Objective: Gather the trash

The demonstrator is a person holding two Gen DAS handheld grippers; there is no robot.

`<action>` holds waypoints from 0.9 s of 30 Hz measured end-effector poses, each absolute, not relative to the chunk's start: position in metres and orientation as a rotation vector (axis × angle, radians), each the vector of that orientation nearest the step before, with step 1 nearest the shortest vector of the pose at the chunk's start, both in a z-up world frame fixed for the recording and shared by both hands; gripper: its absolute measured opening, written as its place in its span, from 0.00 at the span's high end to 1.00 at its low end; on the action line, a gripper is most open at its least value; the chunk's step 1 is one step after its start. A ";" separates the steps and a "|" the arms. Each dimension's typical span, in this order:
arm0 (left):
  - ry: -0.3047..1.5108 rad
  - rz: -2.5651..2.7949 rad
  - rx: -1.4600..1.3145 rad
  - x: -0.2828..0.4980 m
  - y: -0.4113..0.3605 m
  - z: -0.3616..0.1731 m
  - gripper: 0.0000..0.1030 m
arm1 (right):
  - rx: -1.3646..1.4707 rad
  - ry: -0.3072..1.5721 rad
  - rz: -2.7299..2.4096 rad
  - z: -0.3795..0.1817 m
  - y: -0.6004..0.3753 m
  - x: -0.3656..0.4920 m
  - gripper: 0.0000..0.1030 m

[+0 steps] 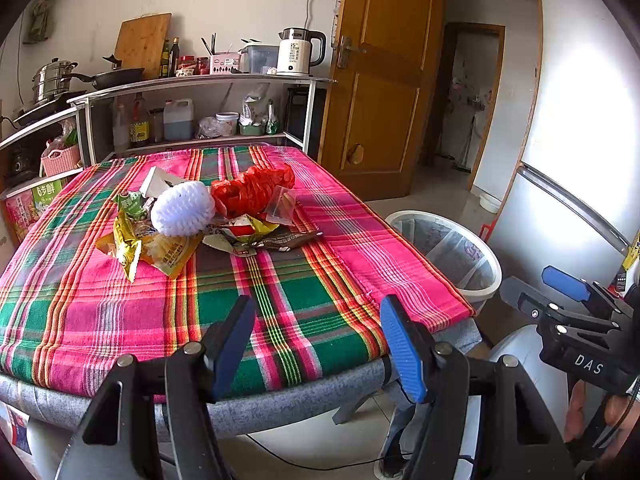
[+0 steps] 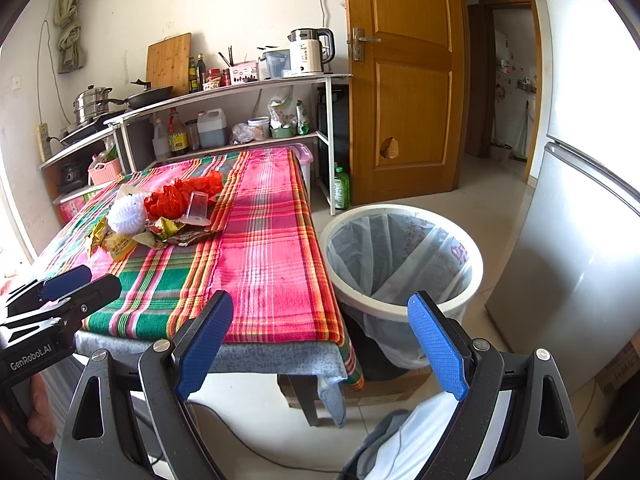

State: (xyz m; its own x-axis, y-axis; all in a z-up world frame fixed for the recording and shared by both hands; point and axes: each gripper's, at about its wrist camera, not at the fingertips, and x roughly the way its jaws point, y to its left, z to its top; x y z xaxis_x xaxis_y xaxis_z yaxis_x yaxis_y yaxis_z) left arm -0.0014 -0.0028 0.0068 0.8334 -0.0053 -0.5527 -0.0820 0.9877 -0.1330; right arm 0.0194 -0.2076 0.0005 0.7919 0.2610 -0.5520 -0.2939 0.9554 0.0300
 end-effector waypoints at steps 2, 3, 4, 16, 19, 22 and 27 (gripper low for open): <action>0.585 0.041 -0.153 -0.001 -0.003 0.007 0.35 | -0.058 0.584 0.298 0.001 -0.208 0.019 0.13; 0.584 0.040 -0.154 -0.001 -0.003 0.007 0.35 | -0.058 0.585 0.298 0.001 -0.208 0.019 0.13; 0.585 0.041 -0.154 -0.001 -0.003 0.007 0.35 | -0.058 0.586 0.298 0.001 -0.208 0.019 0.13; 0.585 0.040 -0.155 -0.001 -0.003 0.007 0.35 | -0.059 0.586 0.299 0.000 -0.208 0.017 0.13; 0.584 0.041 -0.155 -0.001 -0.002 0.007 0.35 | -0.059 0.588 0.299 0.000 -0.206 0.017 0.13; 0.586 0.040 -0.153 -0.001 -0.003 0.007 0.35 | -0.059 0.589 0.301 -0.001 -0.206 0.018 0.13; 0.591 0.039 -0.150 -0.001 -0.006 0.006 0.35 | -0.063 0.593 0.304 -0.004 -0.205 0.022 0.13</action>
State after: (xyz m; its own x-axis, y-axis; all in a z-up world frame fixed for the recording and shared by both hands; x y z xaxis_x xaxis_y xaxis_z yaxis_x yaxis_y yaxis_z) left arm -0.0006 -0.0060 0.0057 0.8300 -0.0068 -0.5578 -0.0794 0.9883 -0.1302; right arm 0.0218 -0.2050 -0.0035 0.7860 0.2633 -0.5593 -0.2994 0.9537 0.0281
